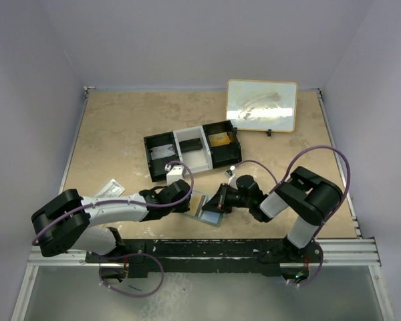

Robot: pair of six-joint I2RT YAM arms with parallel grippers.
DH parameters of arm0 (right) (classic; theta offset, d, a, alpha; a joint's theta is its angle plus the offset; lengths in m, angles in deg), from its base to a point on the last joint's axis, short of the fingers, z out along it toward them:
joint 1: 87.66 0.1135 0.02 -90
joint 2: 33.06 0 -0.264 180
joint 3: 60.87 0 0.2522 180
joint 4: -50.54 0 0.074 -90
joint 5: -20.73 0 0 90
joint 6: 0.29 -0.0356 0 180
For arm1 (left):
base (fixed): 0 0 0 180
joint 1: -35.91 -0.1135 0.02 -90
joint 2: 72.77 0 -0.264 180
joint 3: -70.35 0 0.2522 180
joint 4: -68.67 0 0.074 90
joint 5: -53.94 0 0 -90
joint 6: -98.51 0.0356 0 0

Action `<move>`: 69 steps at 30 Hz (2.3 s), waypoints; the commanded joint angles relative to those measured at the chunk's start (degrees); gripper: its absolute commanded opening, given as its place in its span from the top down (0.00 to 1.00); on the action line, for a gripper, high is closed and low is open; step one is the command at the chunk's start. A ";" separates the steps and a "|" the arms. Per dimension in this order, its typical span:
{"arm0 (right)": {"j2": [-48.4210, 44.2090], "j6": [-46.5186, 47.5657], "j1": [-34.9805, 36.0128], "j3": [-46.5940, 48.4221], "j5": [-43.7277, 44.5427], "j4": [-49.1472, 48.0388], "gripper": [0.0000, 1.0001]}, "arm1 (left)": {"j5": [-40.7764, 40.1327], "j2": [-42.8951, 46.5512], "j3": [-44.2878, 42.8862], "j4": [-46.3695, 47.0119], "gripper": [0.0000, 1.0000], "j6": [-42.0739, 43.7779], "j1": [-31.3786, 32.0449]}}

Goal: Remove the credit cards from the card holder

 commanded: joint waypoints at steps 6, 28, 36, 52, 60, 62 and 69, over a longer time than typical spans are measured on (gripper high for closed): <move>-5.15 1.46 -0.99 -0.94 1.87 4.55 1.00 | -0.40 0.58 1.31 -4.01 0.85 -0.76 0.23; -2.43 1.20 -1.17 -0.55 1.75 4.36 0.96 | 2.66 -3.77 -11.50 -4.98 0.73 5.11 2.59; -2.25 1.73 -1.28 -0.52 2.27 4.92 0.93 | -1.26 -7.02 -9.30 -8.96 0.83 3.43 3.22; 0.26 1.11 -1.28 -2.18 2.01 -4.60 0.76 | -0.61 -3.52 -5.81 -8.53 0.84 2.27 3.21; 2.94 0.68 -1.16 -1.01 0.35 -7.41 0.84 | -0.27 -3.43 -5.74 -8.47 0.85 2.05 3.22; 2.78 -0.03 -1.28 -1.95 0.43 -8.67 0.90 | -0.23 -3.27 -5.73 -8.49 0.85 1.99 3.15; 0.19 -1.15 -1.41 -4.68 2.08 -8.96 0.99 | -0.81 -3.34 -5.78 -8.80 0.85 1.96 3.22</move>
